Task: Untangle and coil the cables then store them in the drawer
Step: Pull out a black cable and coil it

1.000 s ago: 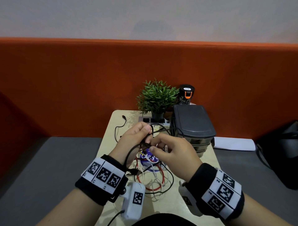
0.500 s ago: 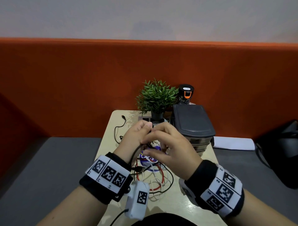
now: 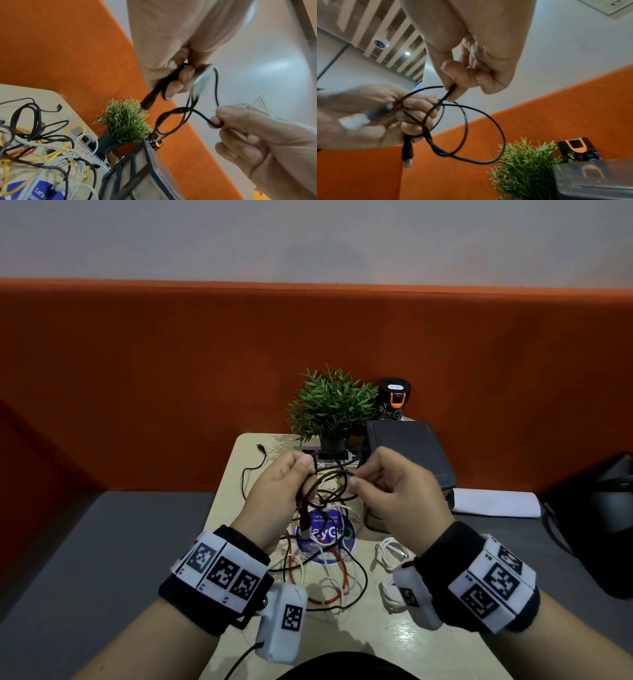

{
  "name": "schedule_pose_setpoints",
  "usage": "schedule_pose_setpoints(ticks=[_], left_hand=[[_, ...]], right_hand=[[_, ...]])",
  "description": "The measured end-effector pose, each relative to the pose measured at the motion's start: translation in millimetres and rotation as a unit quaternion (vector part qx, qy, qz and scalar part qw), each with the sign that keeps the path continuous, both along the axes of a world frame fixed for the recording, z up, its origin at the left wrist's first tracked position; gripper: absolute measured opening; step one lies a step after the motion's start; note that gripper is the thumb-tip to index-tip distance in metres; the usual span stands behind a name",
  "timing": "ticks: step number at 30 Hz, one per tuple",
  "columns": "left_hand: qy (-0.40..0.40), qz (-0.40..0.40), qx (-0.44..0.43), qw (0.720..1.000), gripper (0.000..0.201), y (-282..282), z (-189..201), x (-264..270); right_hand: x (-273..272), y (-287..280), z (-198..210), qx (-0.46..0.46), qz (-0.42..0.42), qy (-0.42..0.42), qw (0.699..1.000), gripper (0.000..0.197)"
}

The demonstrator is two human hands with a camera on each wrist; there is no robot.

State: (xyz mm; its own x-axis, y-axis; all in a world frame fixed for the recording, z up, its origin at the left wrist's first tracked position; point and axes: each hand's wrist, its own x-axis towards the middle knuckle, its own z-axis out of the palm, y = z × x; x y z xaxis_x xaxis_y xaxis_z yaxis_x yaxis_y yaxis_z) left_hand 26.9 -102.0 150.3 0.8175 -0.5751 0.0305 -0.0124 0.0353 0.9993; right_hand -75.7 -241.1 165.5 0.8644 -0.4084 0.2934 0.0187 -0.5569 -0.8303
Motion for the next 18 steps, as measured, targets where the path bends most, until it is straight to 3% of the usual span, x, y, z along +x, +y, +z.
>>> schedule_pose_setpoints(ticks=[7,12,15,18], left_hand=[[-0.086,-0.069,-0.016,0.994,0.025,-1.7,3.3,-6.8],[-0.151,-0.121,-0.009,0.981,0.020,-1.8,1.2,-6.8],[-0.126,-0.141,-0.027,0.982,0.019,-1.3,0.3,-4.9],[-0.113,-0.150,-0.036,0.982,0.019,-0.5,1.2,-4.9]], right_hand=[[6.7,-5.1,-9.5,-0.050,-0.042,0.120,0.991,0.025],[8.5,-3.3,-5.5,0.072,-0.086,0.083,0.990,0.030],[5.8,2.7,-5.2,-0.007,-0.045,0.086,0.995,0.050],[9.7,3.9,-10.9,-0.071,-0.051,0.114,0.990,0.024]])
